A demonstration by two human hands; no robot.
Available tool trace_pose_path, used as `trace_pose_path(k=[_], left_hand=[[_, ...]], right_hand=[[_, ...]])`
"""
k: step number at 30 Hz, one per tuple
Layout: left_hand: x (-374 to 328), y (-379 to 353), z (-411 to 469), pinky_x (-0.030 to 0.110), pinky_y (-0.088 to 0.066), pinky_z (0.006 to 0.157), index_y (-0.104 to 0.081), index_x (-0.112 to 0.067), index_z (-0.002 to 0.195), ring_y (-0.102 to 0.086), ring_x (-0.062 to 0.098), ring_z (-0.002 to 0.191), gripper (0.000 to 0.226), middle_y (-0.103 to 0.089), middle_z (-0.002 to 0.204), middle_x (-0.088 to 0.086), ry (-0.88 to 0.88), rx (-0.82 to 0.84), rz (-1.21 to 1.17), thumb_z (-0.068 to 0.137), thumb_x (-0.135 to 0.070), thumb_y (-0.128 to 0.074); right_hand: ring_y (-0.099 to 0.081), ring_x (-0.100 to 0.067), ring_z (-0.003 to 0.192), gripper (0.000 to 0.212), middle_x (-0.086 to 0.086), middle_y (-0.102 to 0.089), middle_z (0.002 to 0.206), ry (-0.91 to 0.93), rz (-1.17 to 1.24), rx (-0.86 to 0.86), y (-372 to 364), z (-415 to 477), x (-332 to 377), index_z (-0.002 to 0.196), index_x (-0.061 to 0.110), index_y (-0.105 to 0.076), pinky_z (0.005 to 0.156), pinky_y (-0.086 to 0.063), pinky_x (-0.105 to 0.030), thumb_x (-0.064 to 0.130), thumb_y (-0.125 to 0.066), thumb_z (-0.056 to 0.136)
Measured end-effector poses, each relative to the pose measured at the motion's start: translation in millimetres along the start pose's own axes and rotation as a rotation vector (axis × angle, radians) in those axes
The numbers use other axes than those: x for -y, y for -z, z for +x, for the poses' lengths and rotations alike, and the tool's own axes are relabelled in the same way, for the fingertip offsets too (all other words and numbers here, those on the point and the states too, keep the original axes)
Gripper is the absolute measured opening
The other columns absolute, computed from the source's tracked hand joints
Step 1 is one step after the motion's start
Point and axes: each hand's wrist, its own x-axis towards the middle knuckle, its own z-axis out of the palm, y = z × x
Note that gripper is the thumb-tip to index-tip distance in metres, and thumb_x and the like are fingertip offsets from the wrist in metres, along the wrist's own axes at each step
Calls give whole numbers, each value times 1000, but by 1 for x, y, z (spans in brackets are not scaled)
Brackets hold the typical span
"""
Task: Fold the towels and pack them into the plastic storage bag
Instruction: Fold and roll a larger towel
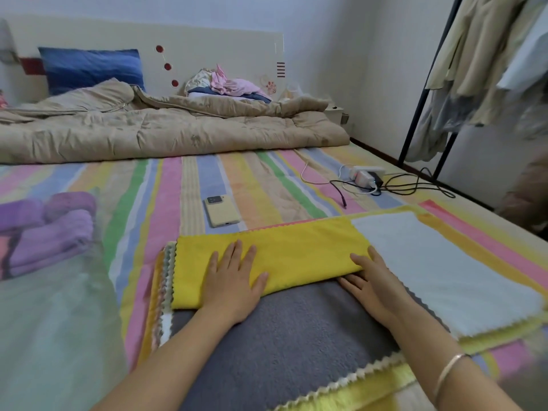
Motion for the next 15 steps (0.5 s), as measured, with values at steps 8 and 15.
trace_pose_path(k=[8,15], left_hand=[[28,50,-26,32,-47,67,-66,-19,105,-61,16,83,28,-67,106,3,305,-239,-889,97,-8,-42],[83,63,-18,33,-60,56,-57,7,119,-70,29,78,44,-72,91,20,752,281,-1909,104,-28,-36]], right_hand=[[-46,-35,120,61,-16,-47,135,840,-1525,-319,-60,7,-14,143,6,-40,95,-40,-44,19,-57,85],[-47,-26,132,55,-3,-46,146,1126,-1811,469,-132,-33,-73,127,20,-58,110,-37,-44,32,-43,76]])
